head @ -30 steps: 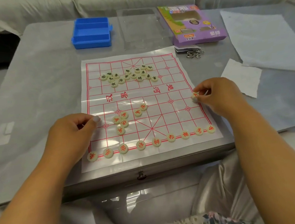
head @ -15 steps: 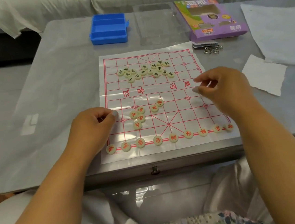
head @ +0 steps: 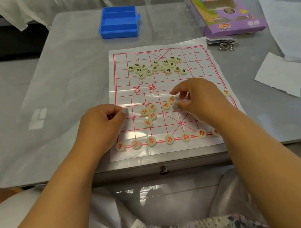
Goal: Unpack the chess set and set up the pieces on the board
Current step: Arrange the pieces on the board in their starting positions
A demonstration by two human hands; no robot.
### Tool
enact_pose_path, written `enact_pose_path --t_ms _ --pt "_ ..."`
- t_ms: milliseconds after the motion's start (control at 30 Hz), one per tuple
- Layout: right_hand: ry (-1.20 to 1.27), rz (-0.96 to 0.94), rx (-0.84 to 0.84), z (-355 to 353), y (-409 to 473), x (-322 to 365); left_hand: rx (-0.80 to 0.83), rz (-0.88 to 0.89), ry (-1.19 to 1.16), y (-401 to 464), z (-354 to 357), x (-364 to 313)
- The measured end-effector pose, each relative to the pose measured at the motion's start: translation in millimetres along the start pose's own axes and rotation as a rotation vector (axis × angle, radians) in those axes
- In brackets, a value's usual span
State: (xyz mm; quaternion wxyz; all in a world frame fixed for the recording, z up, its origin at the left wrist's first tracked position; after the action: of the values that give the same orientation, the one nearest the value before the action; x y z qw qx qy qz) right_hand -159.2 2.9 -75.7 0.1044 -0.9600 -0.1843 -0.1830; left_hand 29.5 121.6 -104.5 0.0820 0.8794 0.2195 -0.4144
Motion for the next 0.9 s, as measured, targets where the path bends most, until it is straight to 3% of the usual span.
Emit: enact_pose_path --t_ms 700,900 --pt "0.025 0.035 0.032 9.1 7.4 -6.1 -0.008 -0.001 0.014 -0.1 -0.4 -1.5" --pt "0.115 0.177 -0.103 -46.6 -6.8 -62.2 -0.002 -0.008 0.003 -1.4 0.4 -1.8"
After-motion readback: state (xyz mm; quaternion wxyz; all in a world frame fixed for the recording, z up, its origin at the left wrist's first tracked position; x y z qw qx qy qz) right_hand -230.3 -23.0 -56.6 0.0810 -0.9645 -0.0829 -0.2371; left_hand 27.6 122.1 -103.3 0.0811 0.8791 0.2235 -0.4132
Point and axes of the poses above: each hand's wrist, its own y-axis towards the middle knuckle, its own z-axis out of the palm, x = y × z, the point moved 9 cm from there along y, towards the middle knuckle, and after that the axes turned 8 degrees about z, right-handed, at the moved point
